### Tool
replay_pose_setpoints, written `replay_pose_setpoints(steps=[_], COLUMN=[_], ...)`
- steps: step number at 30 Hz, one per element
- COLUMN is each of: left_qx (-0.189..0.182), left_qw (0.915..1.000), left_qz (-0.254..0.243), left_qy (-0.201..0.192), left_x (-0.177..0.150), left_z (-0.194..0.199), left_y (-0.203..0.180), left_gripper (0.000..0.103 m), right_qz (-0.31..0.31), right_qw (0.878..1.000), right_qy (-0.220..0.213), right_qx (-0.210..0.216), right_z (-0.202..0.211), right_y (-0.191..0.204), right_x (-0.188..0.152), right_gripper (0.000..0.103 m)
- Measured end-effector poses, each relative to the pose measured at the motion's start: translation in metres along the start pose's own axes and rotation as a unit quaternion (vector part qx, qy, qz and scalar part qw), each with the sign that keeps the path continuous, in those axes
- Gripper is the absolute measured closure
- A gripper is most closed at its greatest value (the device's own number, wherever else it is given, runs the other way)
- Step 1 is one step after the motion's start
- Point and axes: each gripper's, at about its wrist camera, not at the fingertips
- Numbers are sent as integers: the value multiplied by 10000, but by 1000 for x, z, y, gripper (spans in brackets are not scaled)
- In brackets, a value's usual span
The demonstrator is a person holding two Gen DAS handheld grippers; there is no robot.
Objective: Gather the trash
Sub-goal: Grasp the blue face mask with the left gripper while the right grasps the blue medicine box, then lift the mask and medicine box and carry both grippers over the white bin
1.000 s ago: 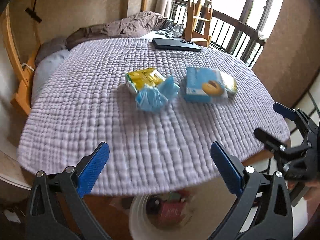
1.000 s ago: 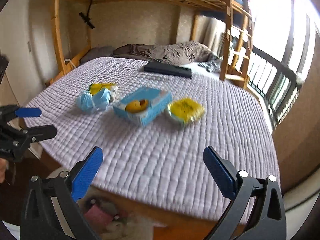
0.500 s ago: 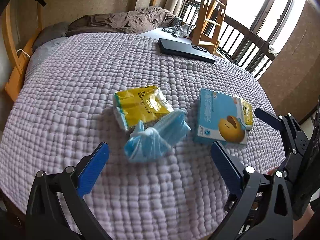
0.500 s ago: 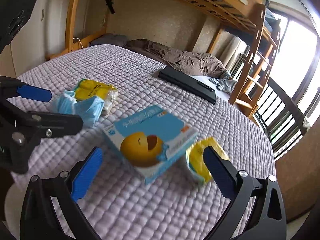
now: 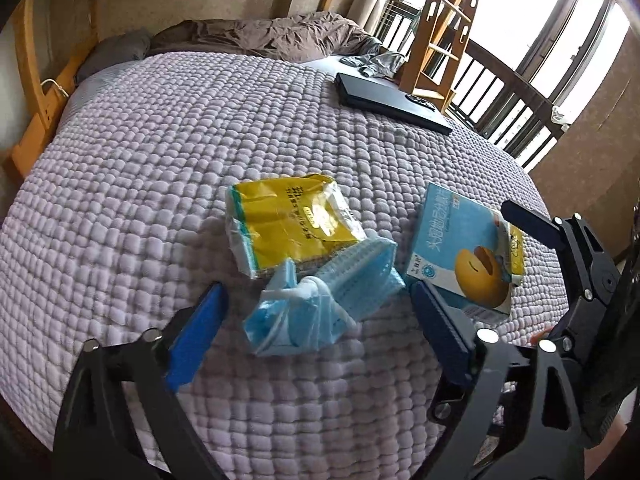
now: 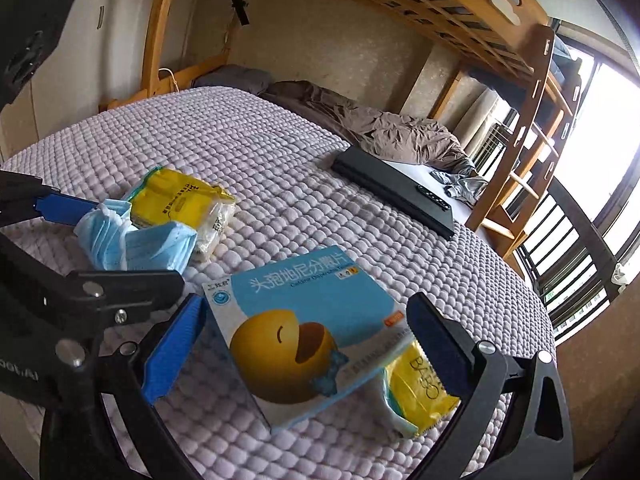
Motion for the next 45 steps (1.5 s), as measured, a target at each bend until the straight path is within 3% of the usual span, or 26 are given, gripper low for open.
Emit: replay_pose_setpoints(steps=[9, 15, 22, 27, 31, 32, 35, 38, 45], left_qx=[-41, -97, -237, -338, -238, -228, -103, -116, -104], left_qw=[9991, 9985, 9970, 9946, 9943, 9943, 9936, 9944, 9950], left_qz=[-431, -543, -729, -972, -1042, -1040, -1125, -1047, -996], left_qy=[33, 35, 59, 95, 56, 52, 28, 16, 8], left_x=[-7, -10, -10, -7, -6, -5, -4, -4, -8], left_z=[9, 14, 17, 14, 11, 10, 9, 11, 16], left_y=[3, 6, 8, 6, 1, 1, -1, 2, 4], left_gripper=[40, 40, 40, 28, 28, 28, 45, 52, 54], right_qz=[170, 185, 732, 730, 599, 531, 462, 467, -54], right_qw=[9989, 9974, 9914, 9857, 9844, 9838, 9849, 9876, 9916], right_qy=[353, 374, 400, 731, 851, 873, 860, 698, 449], right_qx=[251, 591, 1006, 1329, 1420, 1473, 1432, 1327, 1210], right_z=[-18, -16, -19, -36, -40, -39, -35, -22, 12], right_y=[-15, -26, -33, -37, -37, -37, -36, -34, -38], right_x=[4, 8, 15, 15, 14, 13, 13, 15, 16], right_gripper=[4, 4, 4, 4, 5, 7, 8, 8, 8])
Point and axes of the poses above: each gripper's, at about its wrist camera, not at the fingertips, and z roughly against the way its jaws point, y to its left, x to its top, and after that the axes turned 8 degrees about -y, right-handed
